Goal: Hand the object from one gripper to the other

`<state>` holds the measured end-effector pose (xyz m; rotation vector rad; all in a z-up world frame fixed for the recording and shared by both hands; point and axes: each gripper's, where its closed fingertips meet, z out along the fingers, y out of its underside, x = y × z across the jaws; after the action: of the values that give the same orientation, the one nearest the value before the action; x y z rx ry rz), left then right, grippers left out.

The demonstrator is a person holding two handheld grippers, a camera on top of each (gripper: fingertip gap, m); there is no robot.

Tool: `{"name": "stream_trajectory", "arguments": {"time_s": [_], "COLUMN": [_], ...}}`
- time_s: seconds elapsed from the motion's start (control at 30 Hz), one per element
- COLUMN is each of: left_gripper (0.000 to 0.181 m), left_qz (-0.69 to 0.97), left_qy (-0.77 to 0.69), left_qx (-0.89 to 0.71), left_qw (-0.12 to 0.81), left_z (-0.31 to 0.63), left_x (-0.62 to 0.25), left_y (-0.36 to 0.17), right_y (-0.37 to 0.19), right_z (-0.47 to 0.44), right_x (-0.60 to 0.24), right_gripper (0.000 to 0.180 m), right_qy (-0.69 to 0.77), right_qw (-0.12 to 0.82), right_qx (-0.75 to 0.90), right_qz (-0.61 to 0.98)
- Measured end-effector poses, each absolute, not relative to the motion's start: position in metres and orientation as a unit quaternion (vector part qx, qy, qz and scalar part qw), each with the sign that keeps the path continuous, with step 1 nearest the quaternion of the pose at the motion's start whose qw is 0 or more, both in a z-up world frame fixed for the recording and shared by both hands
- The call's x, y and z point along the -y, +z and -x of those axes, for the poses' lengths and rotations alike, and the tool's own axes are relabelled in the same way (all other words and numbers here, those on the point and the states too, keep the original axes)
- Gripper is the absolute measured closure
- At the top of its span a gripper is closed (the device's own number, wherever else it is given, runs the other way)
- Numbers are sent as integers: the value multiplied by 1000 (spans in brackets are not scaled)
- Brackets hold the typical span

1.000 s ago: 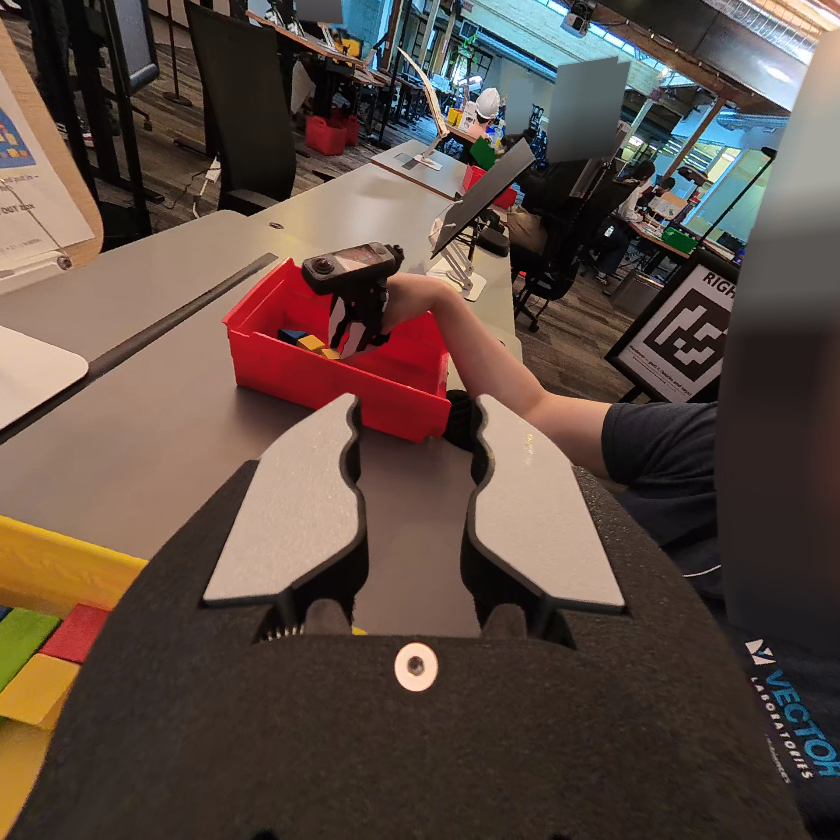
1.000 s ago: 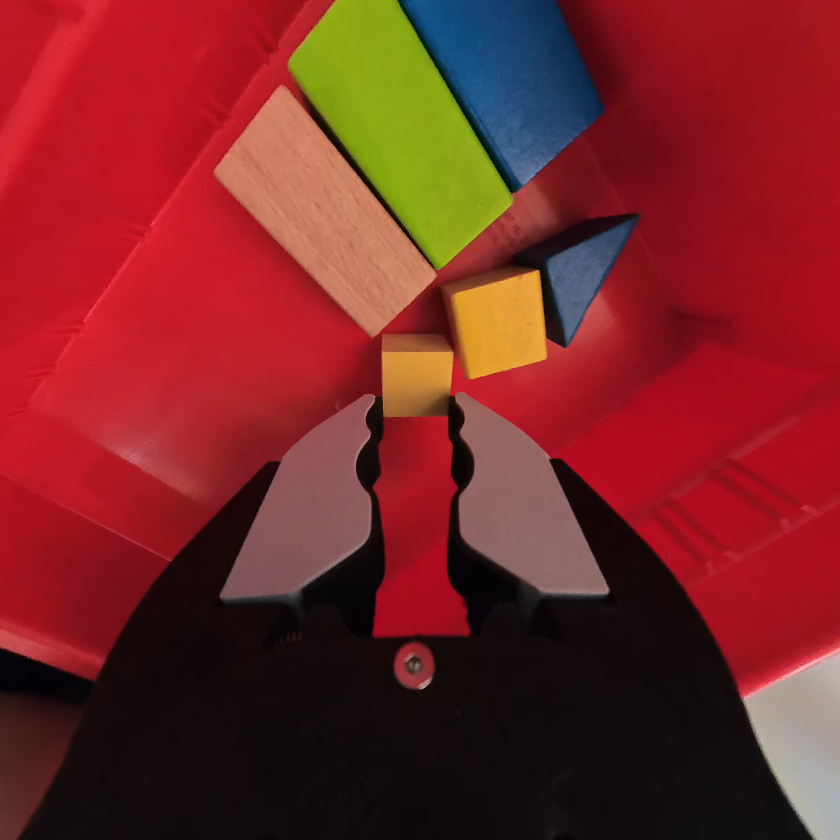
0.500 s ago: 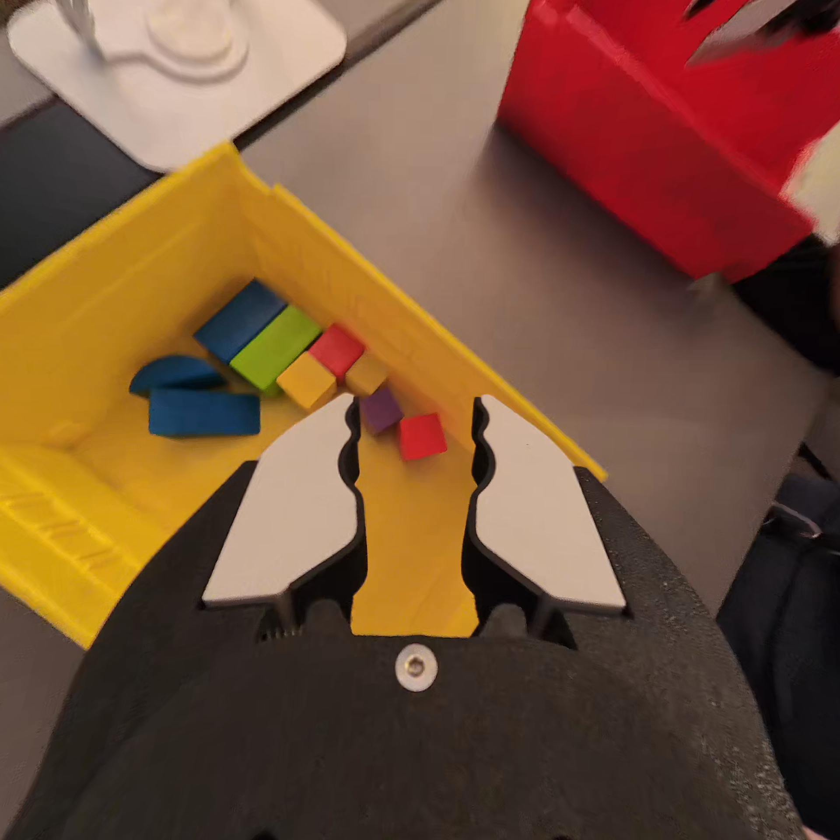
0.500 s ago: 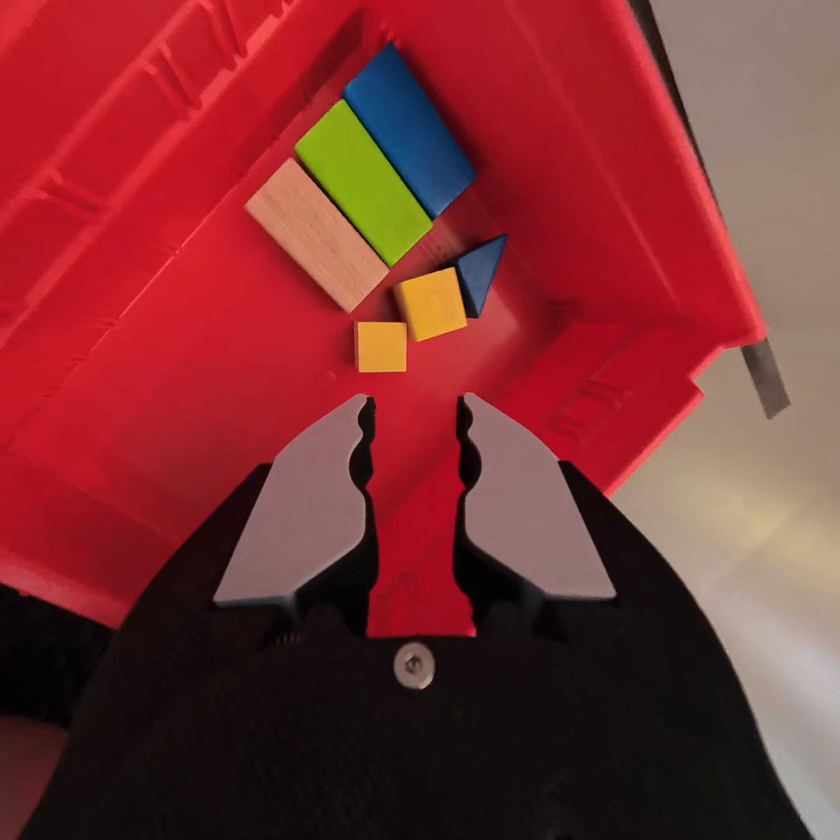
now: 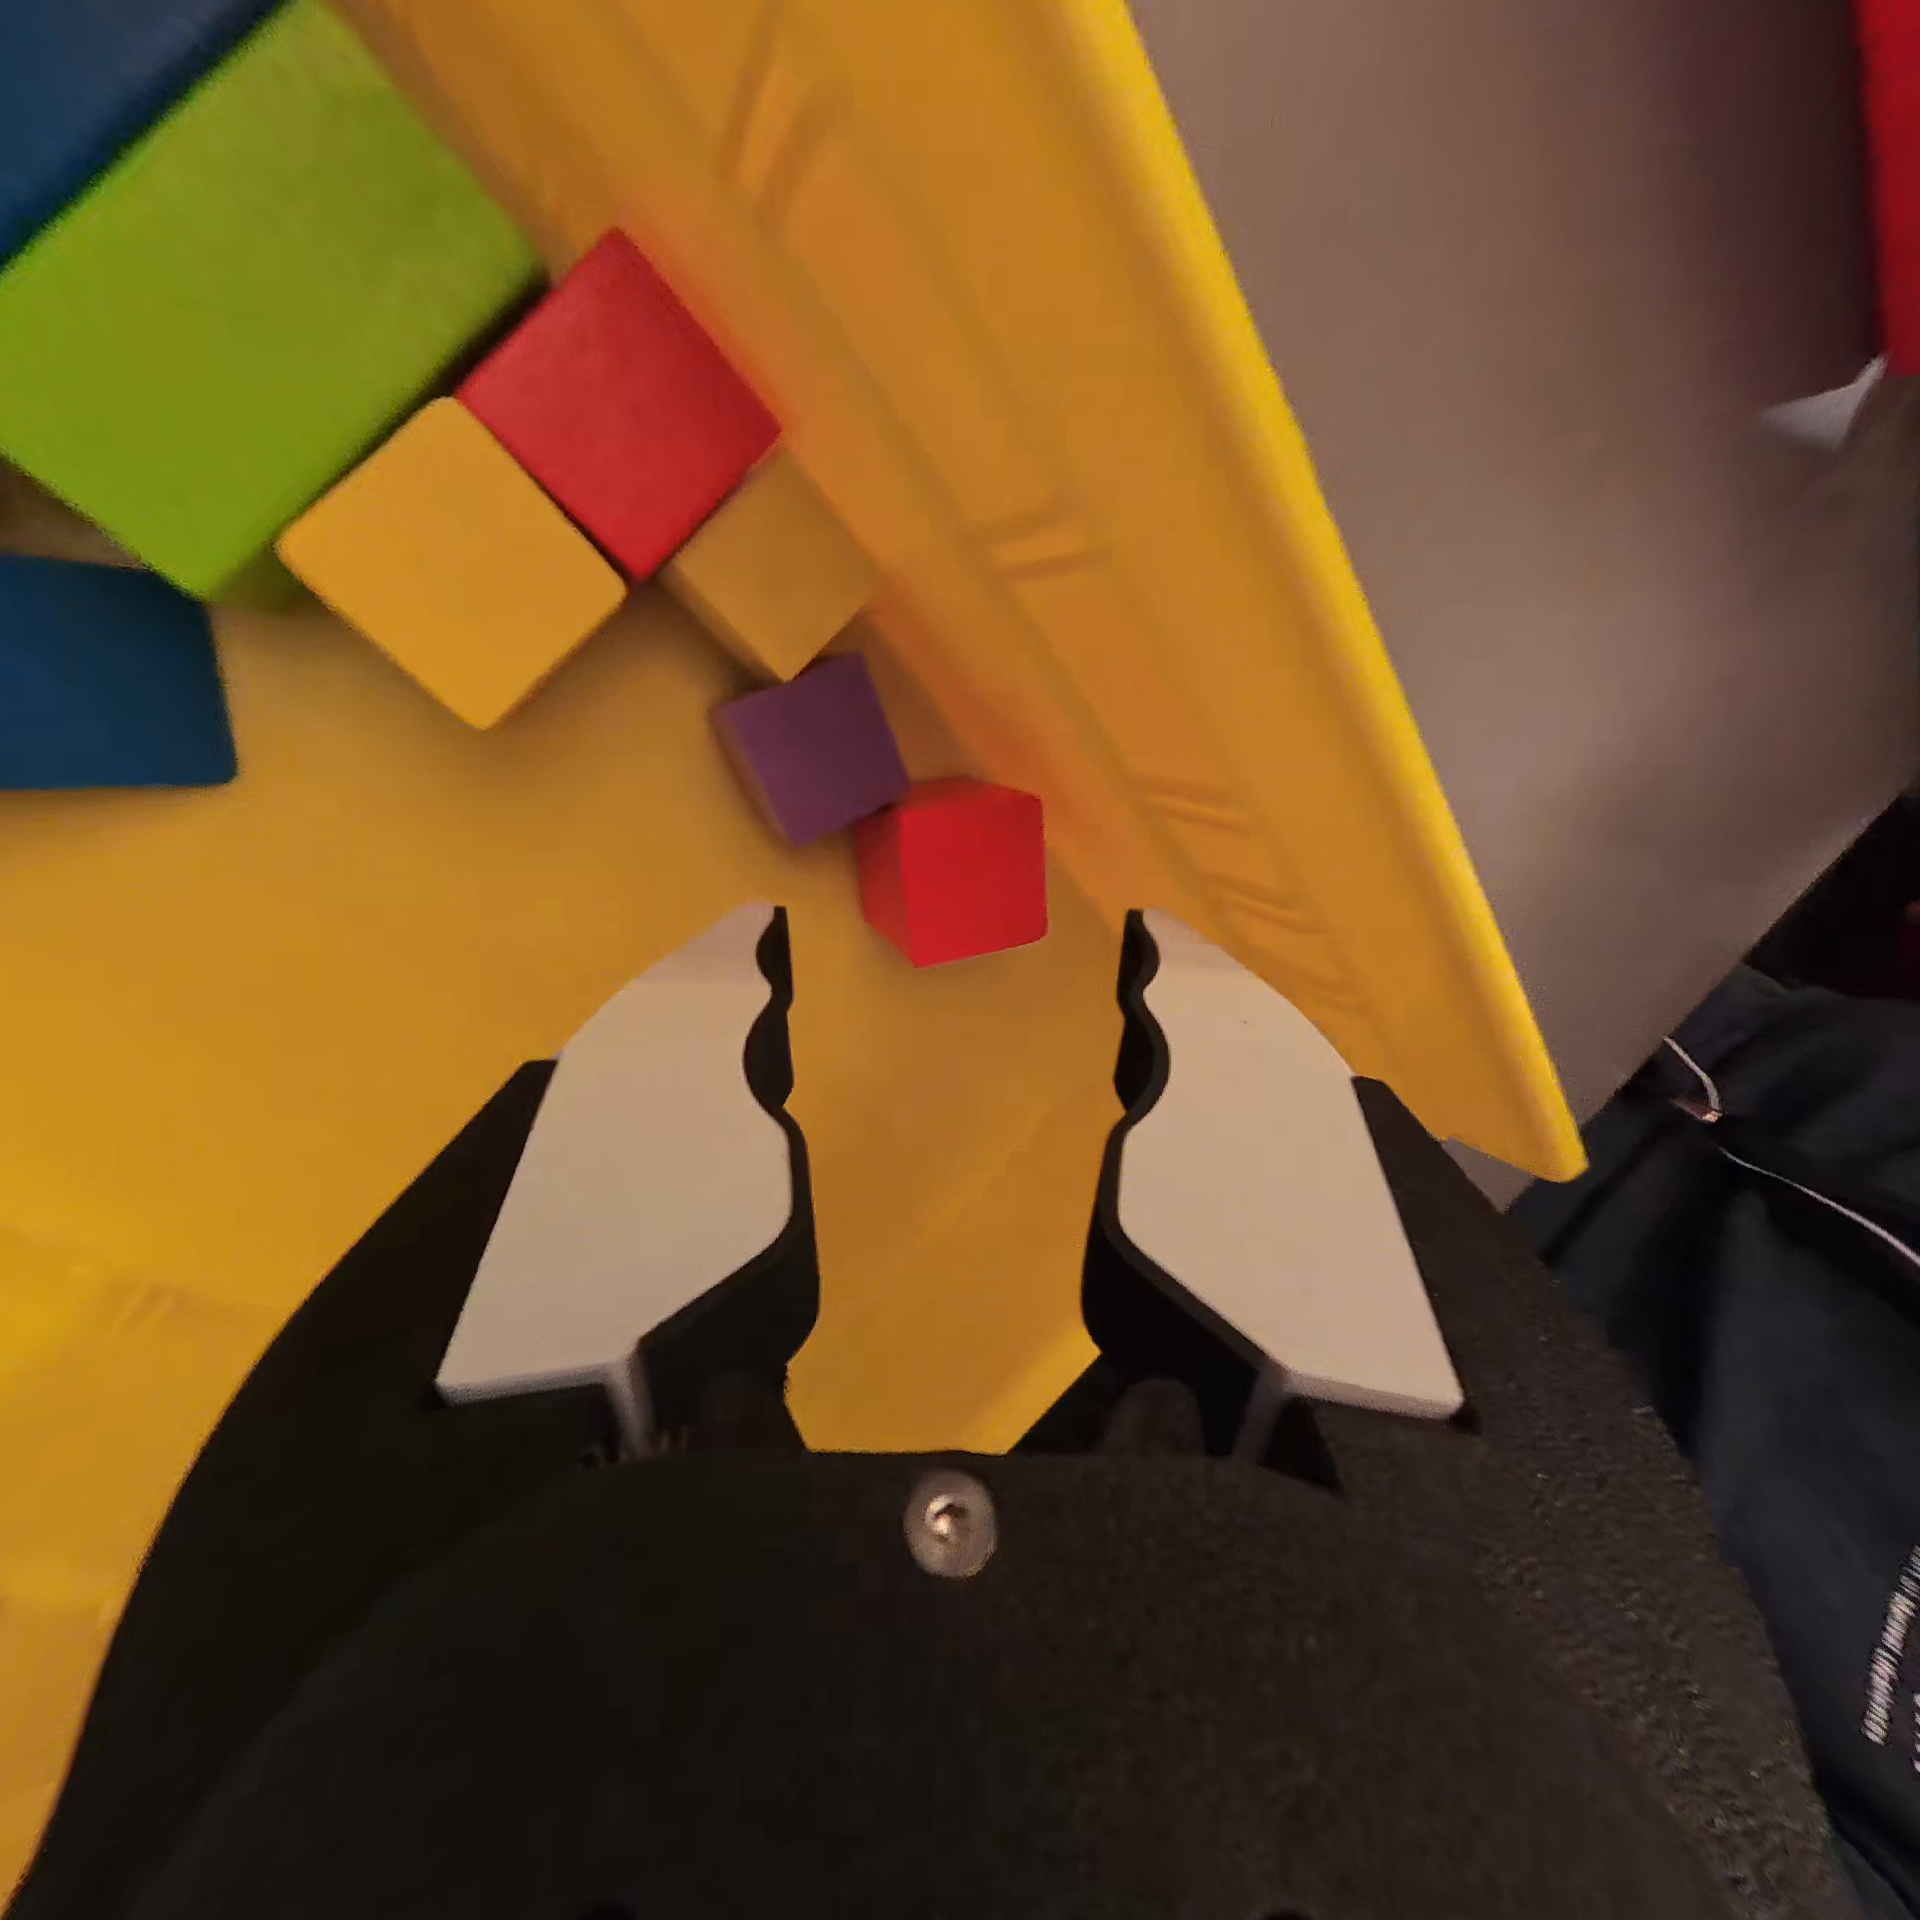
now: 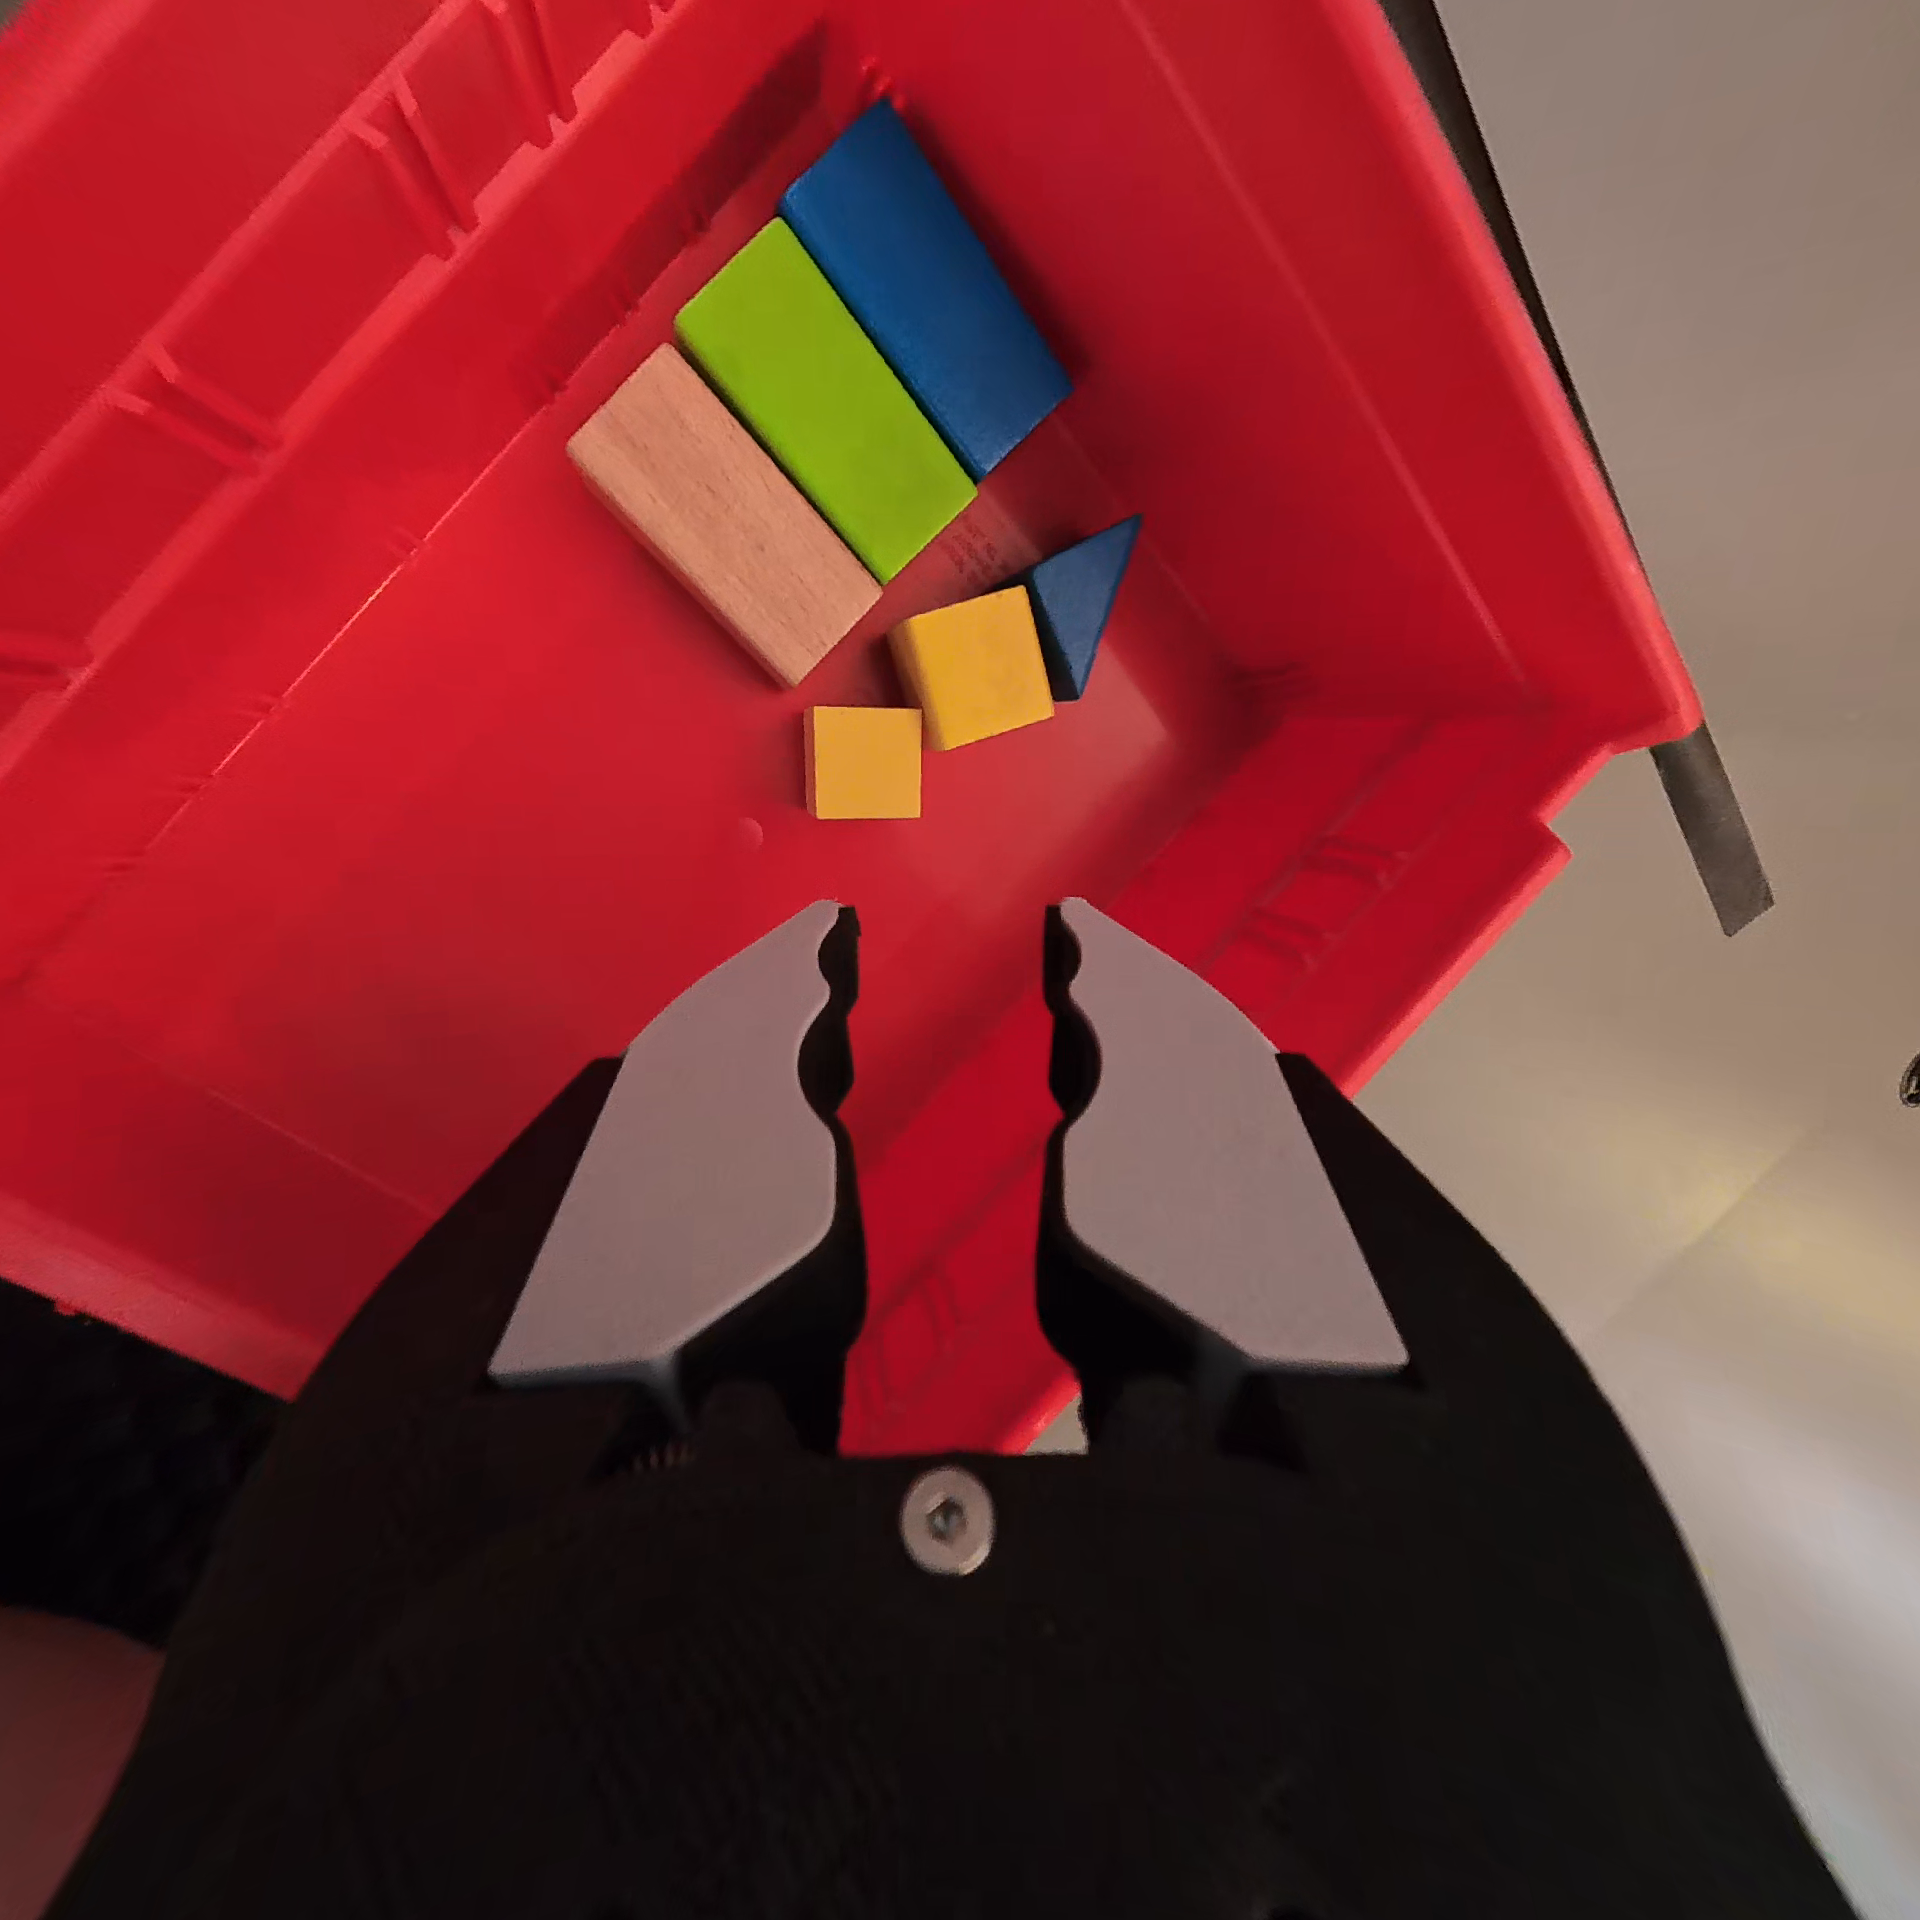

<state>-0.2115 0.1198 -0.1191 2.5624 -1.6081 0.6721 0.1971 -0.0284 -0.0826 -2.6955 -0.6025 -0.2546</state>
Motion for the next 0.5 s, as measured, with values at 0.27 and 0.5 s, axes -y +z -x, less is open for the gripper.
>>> {"name": "stream_trajectory", "arguments": {"time_s": [0.27, 0.5], "left_gripper": [119, 129], "left_qz": [-840, -844], "left_qy": [208, 182], "left_qx": [496, 495], "left_qw": [66, 93], "left_z": [211, 213], "left_x": [-110, -107], "left_y": [-133, -145], "right_y": [-85, -86], "right_z": [-201, -203], "right_x": [32, 33], "right_gripper": [144, 144], "right_qy": [-90, -88], "right_qw": [178, 175], "right_qx": [210, 209], "right_qz": [957, 958]}}
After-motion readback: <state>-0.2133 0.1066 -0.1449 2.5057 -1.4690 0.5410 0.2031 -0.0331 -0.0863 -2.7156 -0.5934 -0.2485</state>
